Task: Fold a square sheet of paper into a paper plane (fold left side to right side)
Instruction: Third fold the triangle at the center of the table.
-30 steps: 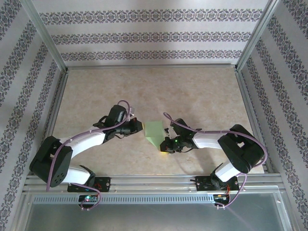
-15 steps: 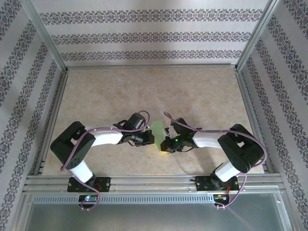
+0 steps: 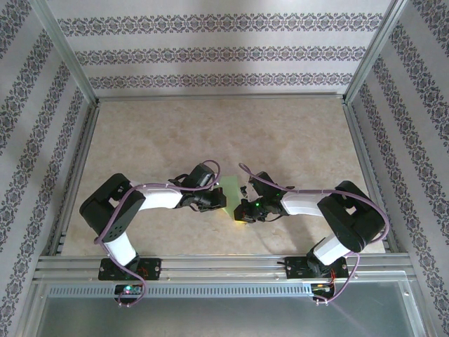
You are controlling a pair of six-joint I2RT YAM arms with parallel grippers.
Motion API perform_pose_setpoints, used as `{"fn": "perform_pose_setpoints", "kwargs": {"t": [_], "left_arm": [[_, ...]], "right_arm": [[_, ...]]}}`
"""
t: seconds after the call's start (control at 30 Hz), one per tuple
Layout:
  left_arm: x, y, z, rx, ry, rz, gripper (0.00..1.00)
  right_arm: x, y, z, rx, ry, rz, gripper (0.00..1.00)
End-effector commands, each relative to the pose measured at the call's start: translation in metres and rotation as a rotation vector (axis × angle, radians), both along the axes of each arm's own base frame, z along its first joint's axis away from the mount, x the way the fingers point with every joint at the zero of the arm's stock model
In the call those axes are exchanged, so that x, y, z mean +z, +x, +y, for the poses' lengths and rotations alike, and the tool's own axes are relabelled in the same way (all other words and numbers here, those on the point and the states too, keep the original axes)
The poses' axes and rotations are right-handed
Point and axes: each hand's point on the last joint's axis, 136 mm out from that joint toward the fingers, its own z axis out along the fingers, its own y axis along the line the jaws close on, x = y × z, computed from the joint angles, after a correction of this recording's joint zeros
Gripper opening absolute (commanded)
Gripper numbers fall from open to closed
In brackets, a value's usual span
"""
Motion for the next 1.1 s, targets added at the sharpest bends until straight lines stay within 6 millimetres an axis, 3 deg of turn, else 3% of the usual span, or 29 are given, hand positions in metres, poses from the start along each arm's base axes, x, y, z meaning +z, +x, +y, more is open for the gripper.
{"fn": "perform_pose_setpoints", "kwargs": {"t": [0.0, 0.4, 0.77, 0.93, 1.07], "left_arm": [[-0.008, -0.001, 0.003, 0.021, 0.048, 0.037, 0.00], [-0.024, -0.008, 0.012, 0.028, 0.118, 0.103, 0.00], [-0.024, -0.008, 0.012, 0.026, 0.119, 0.105, 0.00], [-0.026, -0.009, 0.013, 0.027, 0.121, 0.106, 0.00], [-0.027, -0.009, 0.014, 0.030, 0.130, 0.109, 0.00]], "right_arm": [[-0.036, -0.013, -0.043, -0.052, -0.228, 0.060, 0.00], [0.013, 0.012, -0.001, -0.055, -0.074, -0.013, 0.00], [0.007, 0.031, 0.022, -0.057, -0.076, -0.043, 0.00], [-0.001, 0.033, 0.023, -0.061, -0.093, -0.041, 0.00], [-0.011, 0.022, 0.013, -0.066, -0.128, 0.001, 0.00]]}}
